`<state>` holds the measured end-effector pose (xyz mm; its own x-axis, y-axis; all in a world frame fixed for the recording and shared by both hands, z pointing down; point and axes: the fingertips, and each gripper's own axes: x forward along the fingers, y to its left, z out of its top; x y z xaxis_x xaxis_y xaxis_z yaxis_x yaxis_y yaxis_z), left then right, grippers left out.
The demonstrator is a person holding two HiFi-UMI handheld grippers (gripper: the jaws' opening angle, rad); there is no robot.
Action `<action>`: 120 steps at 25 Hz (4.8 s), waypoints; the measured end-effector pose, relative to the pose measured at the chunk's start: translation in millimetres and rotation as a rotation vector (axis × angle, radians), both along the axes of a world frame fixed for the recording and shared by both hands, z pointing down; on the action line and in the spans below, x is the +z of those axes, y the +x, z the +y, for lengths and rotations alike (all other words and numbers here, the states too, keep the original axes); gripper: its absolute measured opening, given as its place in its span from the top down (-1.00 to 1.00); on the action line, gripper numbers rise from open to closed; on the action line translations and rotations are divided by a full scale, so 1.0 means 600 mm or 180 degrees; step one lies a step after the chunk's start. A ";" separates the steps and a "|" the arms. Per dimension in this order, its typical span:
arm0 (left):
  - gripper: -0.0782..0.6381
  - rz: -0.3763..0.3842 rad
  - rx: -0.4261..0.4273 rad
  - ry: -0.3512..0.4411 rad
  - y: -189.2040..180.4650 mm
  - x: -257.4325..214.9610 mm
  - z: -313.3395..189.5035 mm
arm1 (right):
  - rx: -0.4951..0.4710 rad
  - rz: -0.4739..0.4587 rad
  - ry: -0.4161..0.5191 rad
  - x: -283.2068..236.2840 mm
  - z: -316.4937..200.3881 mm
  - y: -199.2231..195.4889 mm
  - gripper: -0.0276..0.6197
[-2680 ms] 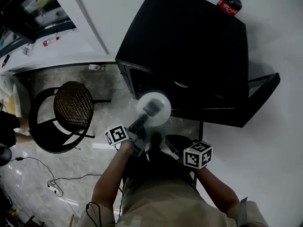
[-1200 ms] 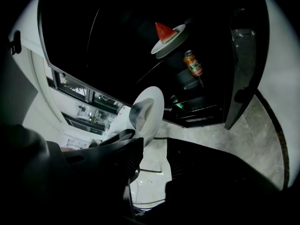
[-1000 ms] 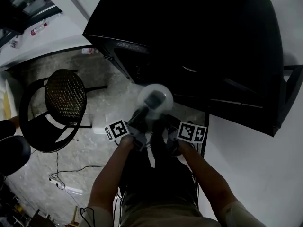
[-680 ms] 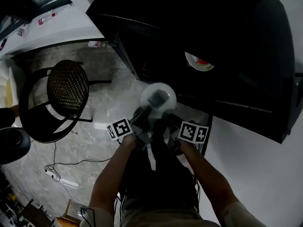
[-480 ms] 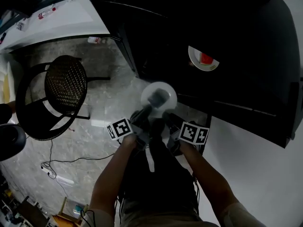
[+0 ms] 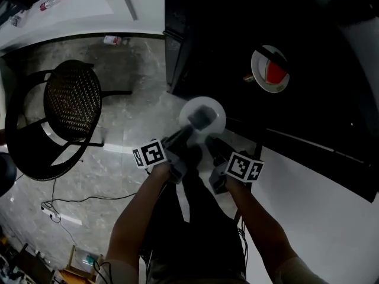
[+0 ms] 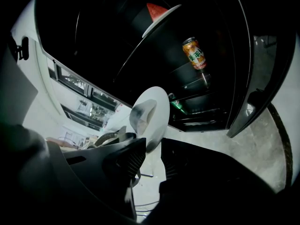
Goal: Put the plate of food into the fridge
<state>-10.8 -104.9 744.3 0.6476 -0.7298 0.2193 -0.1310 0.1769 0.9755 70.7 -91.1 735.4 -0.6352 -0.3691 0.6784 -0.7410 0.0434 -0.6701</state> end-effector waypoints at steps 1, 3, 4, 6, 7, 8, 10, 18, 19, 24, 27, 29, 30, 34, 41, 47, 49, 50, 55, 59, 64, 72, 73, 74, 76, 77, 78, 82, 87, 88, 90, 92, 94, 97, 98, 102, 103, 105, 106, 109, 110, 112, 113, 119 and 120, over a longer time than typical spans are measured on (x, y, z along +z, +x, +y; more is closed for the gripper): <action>0.74 -0.0006 0.0011 0.0002 -0.001 0.005 -0.003 | 0.0017 -0.0003 0.0019 0.005 -0.003 -0.001 0.58; 0.74 -0.0010 0.0018 -0.0005 -0.004 0.016 -0.009 | 0.0044 0.0009 0.0039 0.015 -0.008 -0.005 0.58; 0.74 -0.0008 0.0014 -0.0007 -0.005 0.021 -0.011 | 0.0051 0.0022 0.0043 0.020 -0.011 -0.005 0.58; 0.74 0.0002 -0.0007 -0.0014 -0.006 0.032 -0.016 | 0.0057 0.0050 0.0055 0.031 -0.017 -0.005 0.58; 0.74 0.0007 -0.0023 -0.0020 -0.006 0.038 -0.019 | 0.0059 0.0064 0.0061 0.037 -0.021 -0.005 0.58; 0.74 0.0009 -0.0040 -0.0028 -0.006 0.044 -0.021 | 0.0064 0.0078 0.0065 0.042 -0.025 -0.004 0.58; 0.74 0.0019 -0.0067 -0.0040 -0.005 0.053 -0.027 | 0.0095 0.0112 0.0074 0.050 -0.032 -0.002 0.58; 0.74 -0.0117 0.0034 0.0021 0.006 0.071 -0.060 | 0.0048 0.0269 0.0124 0.064 -0.041 0.023 0.58; 0.74 -0.0117 0.0036 0.0028 0.009 0.074 -0.065 | 0.0064 0.0276 0.0121 0.067 -0.043 0.027 0.58; 0.74 -0.0079 -0.0034 0.0001 0.018 0.090 -0.083 | 0.0016 0.0265 0.0102 0.078 -0.047 0.026 0.58; 0.74 -0.0053 -0.0075 -0.0008 0.023 0.096 -0.095 | -0.0067 0.0269 0.0104 0.086 -0.055 0.015 0.58; 0.74 -0.0032 -0.0102 -0.0014 0.026 0.099 -0.103 | -0.0122 0.0285 0.0087 0.092 -0.060 0.009 0.58; 0.74 -0.0023 -0.0115 -0.0015 0.027 0.101 -0.108 | -0.0143 0.0295 0.0079 0.095 -0.062 0.007 0.58; 0.74 -0.0013 -0.0138 -0.0019 0.028 0.107 -0.117 | -0.0150 0.0281 0.0046 0.104 -0.067 0.005 0.58; 0.74 -0.0008 -0.0176 -0.0064 0.032 0.126 -0.131 | -0.0284 0.0381 0.0046 0.131 -0.080 0.005 0.58; 0.74 0.0042 -0.0240 -0.0115 0.030 0.136 -0.138 | -0.0432 0.0510 0.0105 0.135 -0.087 -0.003 0.58; 0.74 0.0044 -0.0228 -0.0106 0.033 0.138 -0.143 | -0.0442 0.0533 0.0131 0.137 -0.095 -0.004 0.58; 0.74 0.0035 -0.0215 -0.0099 0.036 0.139 -0.147 | -0.0440 0.0540 0.0151 0.137 -0.100 -0.005 0.58; 0.74 0.0026 -0.0222 -0.0116 0.038 0.148 -0.156 | -0.0467 0.0586 0.0185 0.144 -0.115 -0.004 0.58; 0.74 0.0029 -0.0207 -0.0125 0.042 0.157 -0.157 | -0.0483 0.0618 0.0187 0.154 -0.116 0.000 0.58; 0.74 0.0090 -0.0175 -0.0108 0.045 0.161 -0.165 | -0.0477 0.0661 0.0210 0.161 -0.126 0.004 0.58; 0.73 -0.0086 -0.0022 0.0116 0.050 0.160 -0.189 | -0.0376 0.0672 0.0263 0.166 -0.151 0.009 0.58; 0.73 -0.0137 0.0013 0.0168 0.051 0.158 -0.191 | -0.0360 0.0669 0.0271 0.165 -0.154 0.010 0.58; 0.71 -0.0173 0.0052 0.0215 0.053 0.155 -0.193 | -0.0341 0.0664 0.0276 0.165 -0.157 0.010 0.58; 0.55 -0.0237 0.0147 0.0279 0.056 0.149 -0.193 | -0.0313 0.0655 0.0284 0.164 -0.162 0.010 0.59; 0.47 -0.0282 0.0200 0.0301 0.058 0.147 -0.192 | -0.0308 0.0656 0.0290 0.164 -0.164 0.010 0.59; 0.43 -0.0332 0.0252 0.0319 0.059 0.145 -0.189 | -0.0302 0.0661 0.0294 0.163 -0.167 0.009 0.59; 0.33 -0.0507 0.0366 0.0370 0.053 0.143 -0.170 | -0.0253 0.0679 0.0306 0.163 -0.177 0.011 0.60; 0.33 -0.0754 0.0447 0.0471 0.046 0.140 -0.154 | -0.0266 0.0701 0.0328 0.165 -0.187 0.012 0.62; 0.36 -0.0800 0.0486 0.0508 0.049 0.138 -0.152 | -0.0269 0.0706 0.0331 0.165 -0.187 0.012 0.62; 0.67 -0.0842 0.0571 0.0570 0.058 0.134 -0.151 | -0.0260 0.0708 0.0333 0.163 -0.188 0.012 0.62; 0.70 -0.0883 0.0617 0.0589 0.065 0.135 -0.153 | -0.0243 0.0698 0.0341 0.160 -0.187 0.012 0.62; 0.71 -0.0930 0.0637 0.0600 0.069 0.137 -0.157 | -0.0244 0.0684 0.0363 0.155 -0.185 0.011 0.62; 0.73 -0.0973 0.0648 0.0626 0.069 0.139 -0.161 | -0.0266 0.0649 0.0371 0.148 -0.181 0.008 0.62; 0.74 -0.0980 0.0642 0.0634 0.068 0.140 -0.161 | -0.0283 0.0642 0.0363 0.147 -0.178 0.008 0.62; 0.75 -0.0985 0.0601 0.0638 0.065 0.141 -0.172 | -0.0389 0.0657 0.0329 0.151 -0.165 0.008 0.62; 0.75 -0.0994 0.0594 0.0635 0.064 0.141 -0.176 | -0.0402 0.0663 0.0320 0.152 -0.163 0.009 0.62; 0.75 -0.1020 0.0596 0.0633 0.065 0.142 -0.183 | -0.0412 0.0674 0.0311 0.155 -0.160 0.011 0.62; 0.75 -0.1037 0.0603 0.0634 0.066 0.142 -0.187 | -0.0416 0.0682 0.0314 0.156 -0.160 0.012 0.62; 0.75 -0.1101 0.0631 0.0641 0.066 0.143 -0.198 | -0.0437 0.0694 0.0337 0.156 -0.166 0.009 0.62; 0.75 -0.1120 0.0647 0.0643 0.066 0.143 -0.200 | -0.0448 0.0697 0.0343 0.156 -0.168 0.006 0.62; 0.74 -0.1132 0.0672 0.0664 0.067 0.141 -0.202 | -0.0472 0.0710 0.0352 0.157 -0.172 0.001 0.62; 0.74 -0.1112 0.0664 0.0687 0.067 0.138 -0.202 | -0.0483 0.0718 0.0357 0.158 -0.173 -0.001 0.62; 0.73 -0.1100 0.0632 0.0793 0.042 0.127 -0.184 | -0.0558 0.0804 0.0413 0.166 -0.186 -0.018 0.62; 0.73 -0.1119 0.0652 0.0787 0.038 0.128 -0.178 | -0.0574 0.0819 0.0425 0.166 -0.188 -0.022 0.62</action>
